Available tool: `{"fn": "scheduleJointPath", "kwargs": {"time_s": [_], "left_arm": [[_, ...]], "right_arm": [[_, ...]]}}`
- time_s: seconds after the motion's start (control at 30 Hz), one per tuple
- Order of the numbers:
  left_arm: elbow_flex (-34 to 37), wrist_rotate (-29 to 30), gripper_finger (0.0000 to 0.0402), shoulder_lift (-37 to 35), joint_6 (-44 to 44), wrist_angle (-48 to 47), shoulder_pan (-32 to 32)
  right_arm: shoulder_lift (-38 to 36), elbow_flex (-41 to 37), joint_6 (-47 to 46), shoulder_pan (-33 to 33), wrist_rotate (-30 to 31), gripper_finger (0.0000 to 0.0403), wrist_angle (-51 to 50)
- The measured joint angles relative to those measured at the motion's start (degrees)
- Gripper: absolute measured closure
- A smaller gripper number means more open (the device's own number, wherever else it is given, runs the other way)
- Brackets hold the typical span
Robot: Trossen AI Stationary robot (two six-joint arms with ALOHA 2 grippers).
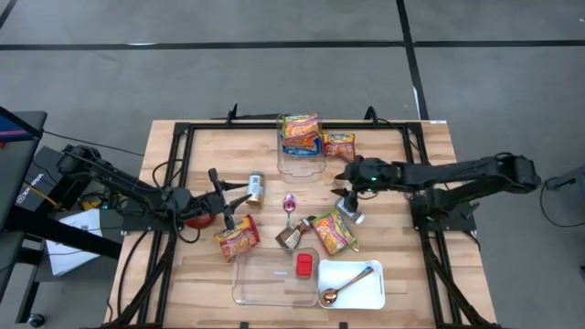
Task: Pick & Place Food Item
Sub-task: Put the brown seasoning bottle into the bottom transparent bin
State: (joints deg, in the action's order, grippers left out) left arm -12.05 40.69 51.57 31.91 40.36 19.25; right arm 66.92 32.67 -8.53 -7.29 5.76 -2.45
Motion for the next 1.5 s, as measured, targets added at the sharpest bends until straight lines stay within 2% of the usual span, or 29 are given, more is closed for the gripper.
{"fn": "scheduleJointPath", "kwargs": {"time_s": [0.2, 0.43, 0.63, 0.83, 1.2, 1.5], "left_arm": [[-0.02, -0.02, 0.0264, 0.0, -0.91, -1.12, 0.0], [-0.02, -0.02, 0.0265, 0.12, -2.19, -2.02, 0.0], [-0.04, -1.58, 0.0265, 0.79, -2.41, -1.95, -0.02], [-0.04, -1.7, 0.0265, 0.79, -2.42, -1.7, -0.04], [-0.04, -3.89, 0.0265, 0.79, -2.43, -1.32, -0.04], [-0.04, -4.0, 0.0265, 0.76, -2.41, -1.27, -0.04]], "right_arm": [[8.27, 7.23, 2.33, -0.42, 1.55, 0.0168, -11.08], [11.29, 8.61, 4.61, -5.08, -1.42, 0.0168, -17.44], [11.08, 8.63, 6.6, -10.13, -5.52, 0.0168, -16.41], [14.75, 8.63, 8.37, -13.56, -9.36, 0.0168, -14.99], [19.47, 8.63, 10.11, -13.97, -10.34, 0.0168, -13.3], [19.65, 8.63, 10.51, -14.17, -10.38, 0.018, -12.08]]}}
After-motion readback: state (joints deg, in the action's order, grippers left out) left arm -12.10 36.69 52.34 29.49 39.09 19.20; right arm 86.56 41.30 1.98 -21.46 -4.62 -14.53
